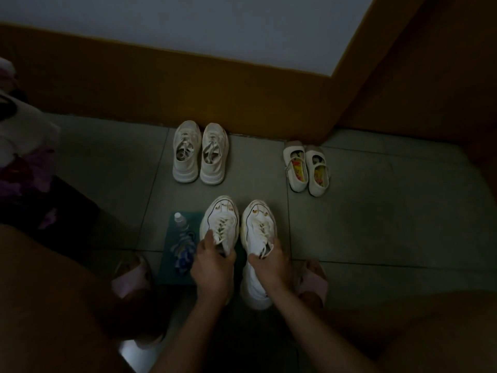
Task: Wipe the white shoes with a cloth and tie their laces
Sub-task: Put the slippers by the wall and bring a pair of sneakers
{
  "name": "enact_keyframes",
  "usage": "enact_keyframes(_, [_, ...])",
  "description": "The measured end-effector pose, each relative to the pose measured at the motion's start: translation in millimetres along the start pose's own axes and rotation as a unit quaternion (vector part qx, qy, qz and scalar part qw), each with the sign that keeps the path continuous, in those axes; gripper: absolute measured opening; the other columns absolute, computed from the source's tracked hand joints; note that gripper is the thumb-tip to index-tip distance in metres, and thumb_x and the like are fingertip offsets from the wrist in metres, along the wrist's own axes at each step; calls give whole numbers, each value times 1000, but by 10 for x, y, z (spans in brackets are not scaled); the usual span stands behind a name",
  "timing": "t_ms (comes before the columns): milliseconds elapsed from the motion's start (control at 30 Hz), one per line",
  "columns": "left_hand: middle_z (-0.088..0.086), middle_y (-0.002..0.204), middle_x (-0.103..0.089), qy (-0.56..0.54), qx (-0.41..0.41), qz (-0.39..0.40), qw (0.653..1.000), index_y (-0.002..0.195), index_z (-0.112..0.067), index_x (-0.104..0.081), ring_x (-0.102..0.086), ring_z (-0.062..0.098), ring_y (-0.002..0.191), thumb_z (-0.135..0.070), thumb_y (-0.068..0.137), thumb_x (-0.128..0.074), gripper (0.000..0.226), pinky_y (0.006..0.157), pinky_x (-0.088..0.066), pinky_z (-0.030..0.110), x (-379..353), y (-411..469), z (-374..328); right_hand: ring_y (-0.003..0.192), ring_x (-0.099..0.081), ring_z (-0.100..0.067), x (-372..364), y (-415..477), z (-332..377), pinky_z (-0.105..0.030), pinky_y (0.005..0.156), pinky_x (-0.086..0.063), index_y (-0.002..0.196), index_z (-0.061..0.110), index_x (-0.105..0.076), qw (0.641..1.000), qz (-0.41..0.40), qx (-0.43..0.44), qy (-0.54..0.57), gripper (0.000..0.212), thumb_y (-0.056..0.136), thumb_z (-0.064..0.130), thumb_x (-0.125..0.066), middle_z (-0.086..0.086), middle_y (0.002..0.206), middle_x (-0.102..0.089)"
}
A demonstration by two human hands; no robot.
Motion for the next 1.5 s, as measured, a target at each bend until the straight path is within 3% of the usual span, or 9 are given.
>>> enact_keyframes(433, [14, 132, -50, -2, 15, 35, 999, 137, -18, -41, -52, 33, 117, -57, 77, -63, 75, 85, -46, 40, -2, 67, 114, 127, -42, -31, -73, 42, -73, -39, 101, -40, 145, 14, -21, 1000, 18, 10, -13, 95, 72, 44, -74, -13, 143, -36])
enact_keyframes(600, [7, 112, -64, -59, 31, 15, 998, 116, -19, -57, -60, 28, 105, -68, 76, -54, 63, 83, -48, 38, 205, 179, 208, 130, -35, -31, 58, 128, 178, -43, 104, -37, 141, 14, -30, 998, -15, 63, -25, 85, 74, 47, -71, -10, 140, -32])
enact_keyframes(700, [7, 102, -67, -147, 48, -23, 988, 106, -16, -62, -62, 25, 96, -57, 82, -57, 48, 80, -48, 34, 401, 266, 295, 134, -28, -27, 66, 211, 502, -38, 111, -29, 138, 13, -38, 990, -26, 130, -39, 68, 82, 38, -67, -8, 144, -33])
enact_keyframes(800, [14, 114, -65, -218, 87, -40, 971, 119, -5, -59, -61, 27, 105, -30, 87, -63, 40, 84, -42, 28, 490, 429, 532, 134, -30, -24, -129, 323, 826, -32, 109, -26, 135, 13, -45, 980, 32, 185, -59, 57, 85, 31, -65, -7, 143, -39])
enact_keyframes(900, [17, 108, -66, -231, 124, -8, 965, 114, -2, -61, -63, 29, 99, -15, 81, -69, 36, 79, -45, 29, 404, 609, 845, 133, -31, -24, -462, 360, 1118, -30, 107, -26, 133, 14, -48, 959, 123, 245, -79, 54, 84, 22, -67, -6, 141, -42])
enact_keyframes(1033, [15, 104, -68, -185, 137, 28, 973, 106, -5, -65, -65, 30, 96, -20, 77, -74, 34, 84, -52, 40, 164, 741, 1116, 138, -30, -24, -944, 365, 1408, -31, 113, -23, 137, 10, -45, 920, 229, 299, -113, 63, 80, 19, -72, -10, 148, -38])
enact_keyframes(1200, [16, 92, -70, -210, 113, 59, 969, 92, -7, -66, -66, 27, 83, -14, 79, -73, 16, 75, -53, 37, 7, 795, 1159, 135, -37, -22, -1353, 503, 1473, -25, 107, -29, 137, 7, -45, 914, 314, 243, -82, 67, 77, 9, -74, -11, 145, -41])
enact_keyframes(1400, [11, 96, -70, -204, 123, 77, 968, 103, -4, -66, -65, 22, 85, -20, 74, -77, 34, 77, -52, 34, -160, 826, 1229, 123, -51, -26, -1648, 717, 1358, -37, 104, -41, 124, 4, -59, 917, 316, 226, -94, 51, 75, 7, -74, -14, 131, -57])
enact_keyframes(1500, [12, 91, -69, -208, 146, 72, 965, 99, 0, -65, -65, 24, 83, -19, 77, -74, 30, 68, -46, 29, -148, 807, 1200, 112, -58, -24, -1654, 677, 1387, -33, 92, -45, 115, 1, -65, 914, 310, 253, -68, 33, 83, 8, -67, -16, 117, -65])
Point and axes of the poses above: each hand's wrist, its own y-axis towards the middle knuckle, its own x-axis out of the back of the hand, z = x × y, the point moved 6 cm from there along y, towards the middle knuckle
